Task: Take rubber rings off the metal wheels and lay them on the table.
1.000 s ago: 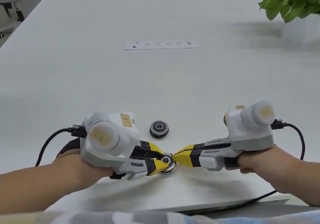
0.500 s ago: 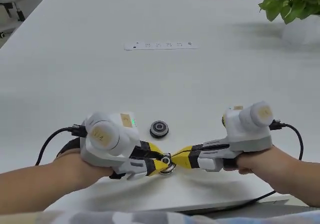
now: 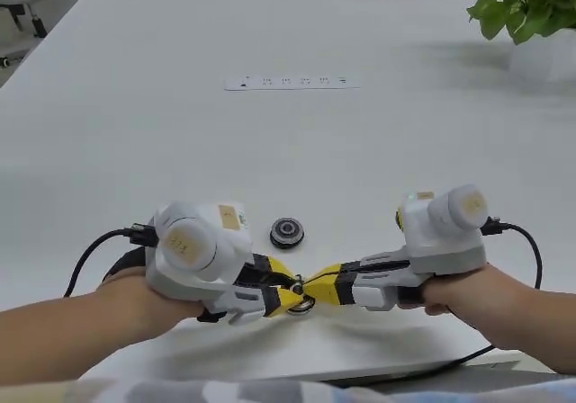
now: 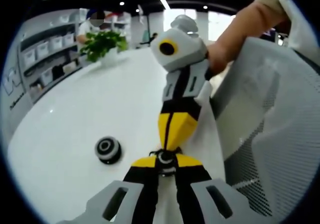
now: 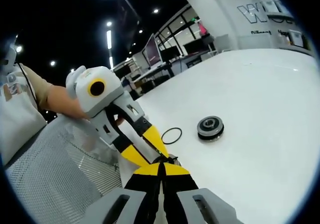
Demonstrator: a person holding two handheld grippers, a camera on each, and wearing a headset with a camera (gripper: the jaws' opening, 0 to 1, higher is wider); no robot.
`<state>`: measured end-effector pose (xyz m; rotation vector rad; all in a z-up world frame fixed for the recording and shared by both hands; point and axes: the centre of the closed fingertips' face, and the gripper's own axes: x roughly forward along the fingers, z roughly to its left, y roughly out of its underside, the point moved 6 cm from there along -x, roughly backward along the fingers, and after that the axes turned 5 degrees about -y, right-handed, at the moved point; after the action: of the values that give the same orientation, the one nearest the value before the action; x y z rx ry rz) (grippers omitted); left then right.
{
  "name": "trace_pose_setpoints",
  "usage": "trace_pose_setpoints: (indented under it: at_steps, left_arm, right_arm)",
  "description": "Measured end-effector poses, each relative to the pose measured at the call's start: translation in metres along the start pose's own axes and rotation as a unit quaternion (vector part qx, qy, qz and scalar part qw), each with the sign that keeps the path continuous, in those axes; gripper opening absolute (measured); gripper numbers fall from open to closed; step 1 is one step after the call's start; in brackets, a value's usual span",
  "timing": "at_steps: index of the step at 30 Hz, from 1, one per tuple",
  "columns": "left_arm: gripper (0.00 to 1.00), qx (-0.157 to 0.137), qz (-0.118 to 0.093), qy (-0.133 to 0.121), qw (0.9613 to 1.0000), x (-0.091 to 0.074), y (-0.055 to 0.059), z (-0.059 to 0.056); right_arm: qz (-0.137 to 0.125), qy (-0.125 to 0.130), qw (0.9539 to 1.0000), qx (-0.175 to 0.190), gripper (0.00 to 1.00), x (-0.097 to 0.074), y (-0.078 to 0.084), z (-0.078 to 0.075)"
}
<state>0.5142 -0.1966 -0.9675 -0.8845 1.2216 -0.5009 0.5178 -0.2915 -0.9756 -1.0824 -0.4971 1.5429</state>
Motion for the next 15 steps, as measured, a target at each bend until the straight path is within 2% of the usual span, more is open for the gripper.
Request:
trace_pose_setpoints:
  at_steps: [5, 12, 13, 15]
  left_arm:
    - [0.12, 0.001, -0.002, -0.001, 1.0, 0.0001, -0.0002, -0.0001]
    - [0.12, 0.006, -0.004, -0.003, 1.0, 0.0003, -0.0005, -0.001]
    - [0.12, 0.022, -0.004, -0.005, 0.9997, 0.0004, -0.0007, -0.0011]
    - [0.12, 0.019, -0.005, -0.007, 0.9998, 0.0006, -0.0009, -0.0021]
  right_arm:
    - [-0.002, -0.024, 0.9997, 0.004, 0.0, 0.0017, 0.0, 0.0066]
    - [-0.025, -0.015, 0.9993, 0.024, 0.0, -0.0039, -0.0035, 0.0027]
    - [-0.025, -0.012, 0.9993, 0.024, 0.0, -0.0042, -0.0034, 0.002]
    - [-0.021, -0.003, 0.9995, 0.024, 0.0, -0.0049, -0.0013, -0.0009]
